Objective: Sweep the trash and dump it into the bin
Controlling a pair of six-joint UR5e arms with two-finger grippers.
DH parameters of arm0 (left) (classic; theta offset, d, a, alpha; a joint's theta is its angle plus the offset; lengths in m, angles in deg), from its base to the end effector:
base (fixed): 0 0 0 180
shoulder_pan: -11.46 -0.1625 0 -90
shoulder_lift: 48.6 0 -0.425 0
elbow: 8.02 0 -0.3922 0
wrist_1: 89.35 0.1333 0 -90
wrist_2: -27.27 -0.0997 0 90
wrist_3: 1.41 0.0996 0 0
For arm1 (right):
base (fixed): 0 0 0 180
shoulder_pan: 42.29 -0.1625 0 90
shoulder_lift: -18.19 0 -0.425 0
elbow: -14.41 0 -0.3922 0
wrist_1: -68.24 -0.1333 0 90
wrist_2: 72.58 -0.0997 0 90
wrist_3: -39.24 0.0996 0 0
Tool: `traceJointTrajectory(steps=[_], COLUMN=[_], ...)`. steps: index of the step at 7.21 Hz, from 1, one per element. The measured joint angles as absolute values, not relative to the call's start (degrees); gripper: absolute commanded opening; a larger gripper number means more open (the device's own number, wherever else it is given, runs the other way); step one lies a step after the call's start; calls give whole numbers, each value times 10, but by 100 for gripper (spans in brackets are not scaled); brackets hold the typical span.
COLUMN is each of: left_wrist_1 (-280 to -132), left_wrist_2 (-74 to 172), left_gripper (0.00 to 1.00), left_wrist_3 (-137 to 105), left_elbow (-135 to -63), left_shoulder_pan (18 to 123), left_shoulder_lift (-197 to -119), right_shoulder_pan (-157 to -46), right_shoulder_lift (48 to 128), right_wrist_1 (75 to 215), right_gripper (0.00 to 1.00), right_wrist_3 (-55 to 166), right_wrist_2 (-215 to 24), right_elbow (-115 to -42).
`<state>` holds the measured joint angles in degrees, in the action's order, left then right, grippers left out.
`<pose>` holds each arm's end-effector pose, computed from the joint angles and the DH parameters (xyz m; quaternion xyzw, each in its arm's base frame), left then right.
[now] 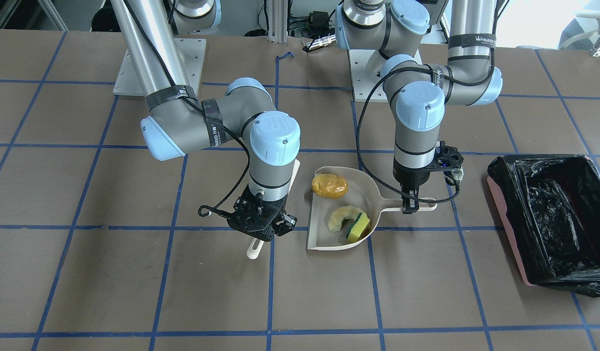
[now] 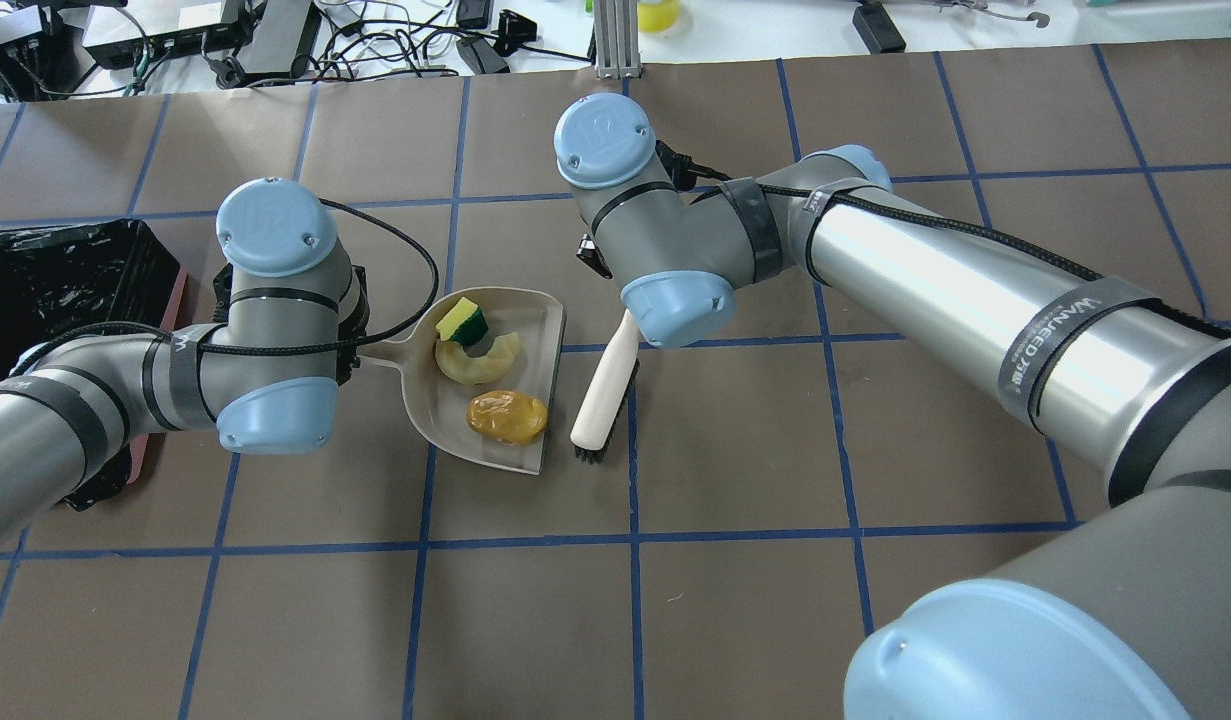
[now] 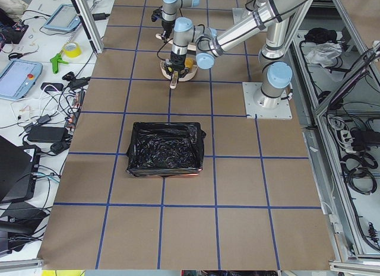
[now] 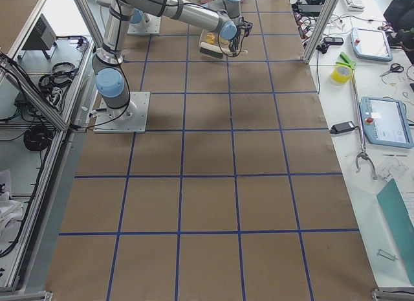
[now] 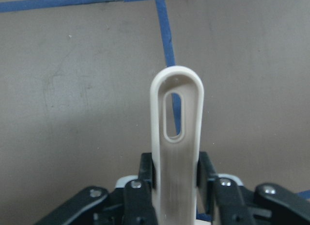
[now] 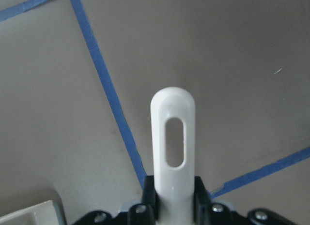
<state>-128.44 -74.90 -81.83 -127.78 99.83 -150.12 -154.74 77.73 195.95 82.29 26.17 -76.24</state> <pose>-0.0982 -0.4972 0.2409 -0.6571 0.7417 -0.1315 0.0287 0.3618 -0.5663 0.2399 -0.1823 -0.9786 0.0895 0.0330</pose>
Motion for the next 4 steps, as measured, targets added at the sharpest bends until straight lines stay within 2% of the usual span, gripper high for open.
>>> traceJointTrajectory(steps=[4], left_wrist_1=[-1327], left_wrist_2=[-717], left_gripper=[0], left_wrist_3=[-825], left_elbow=[-1273], left_shoulder_pan=[996], left_shoulder_lift=[-1496], right_shoulder_pan=[-1451], right_shoulder_lift=[802], right_wrist_1=[1943], right_gripper=[21], right_wrist_3=[680], right_wrist_2=[254], right_elbow=[-764])
